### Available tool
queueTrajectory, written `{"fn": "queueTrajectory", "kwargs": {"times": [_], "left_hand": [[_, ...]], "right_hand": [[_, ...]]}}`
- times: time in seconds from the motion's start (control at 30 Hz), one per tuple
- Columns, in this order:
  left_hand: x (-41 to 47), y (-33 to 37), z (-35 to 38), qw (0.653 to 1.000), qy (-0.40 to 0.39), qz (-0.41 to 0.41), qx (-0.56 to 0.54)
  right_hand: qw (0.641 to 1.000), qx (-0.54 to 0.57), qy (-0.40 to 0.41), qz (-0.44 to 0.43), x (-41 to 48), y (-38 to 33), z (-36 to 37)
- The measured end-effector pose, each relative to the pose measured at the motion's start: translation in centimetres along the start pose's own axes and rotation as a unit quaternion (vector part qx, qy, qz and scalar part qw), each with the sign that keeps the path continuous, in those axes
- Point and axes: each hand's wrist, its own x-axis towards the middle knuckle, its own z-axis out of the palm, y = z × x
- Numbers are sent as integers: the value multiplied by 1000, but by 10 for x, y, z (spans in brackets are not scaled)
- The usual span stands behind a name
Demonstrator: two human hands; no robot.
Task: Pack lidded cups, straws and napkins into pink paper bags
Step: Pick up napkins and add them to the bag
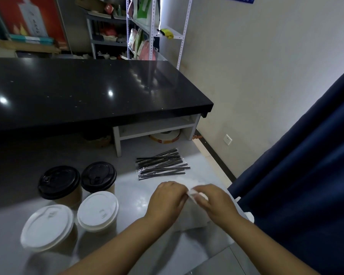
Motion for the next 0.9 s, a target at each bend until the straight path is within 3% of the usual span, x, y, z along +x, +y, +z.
{"fn": "queueTrajectory", "kwargs": {"times": [0.17,0.27,0.47,0.57,0.67,0.77,0.9], "left_hand": [[-7,6,-67,969,153,-124,-149],[-25,-6,-126,946,224,-154,-174],[-96,-52,-243,921,320,-205,-85],[-144,-72,-291,899,355,-254,45],[-195,-90,-325,834,303,-358,291],[-237,-97,-347,789,181,-456,369],[-279,-104,-366,817,118,-442,351]], "right_hand": [[980,172,46,-94,31,-80,-29],[968,187,30,-161,51,-138,-31],[944,48,92,-314,76,-264,-3],[918,45,121,-374,76,-335,8],[893,63,162,-415,77,-394,16],[889,134,157,-409,77,-446,25],[869,201,102,-441,67,-502,43]]}}
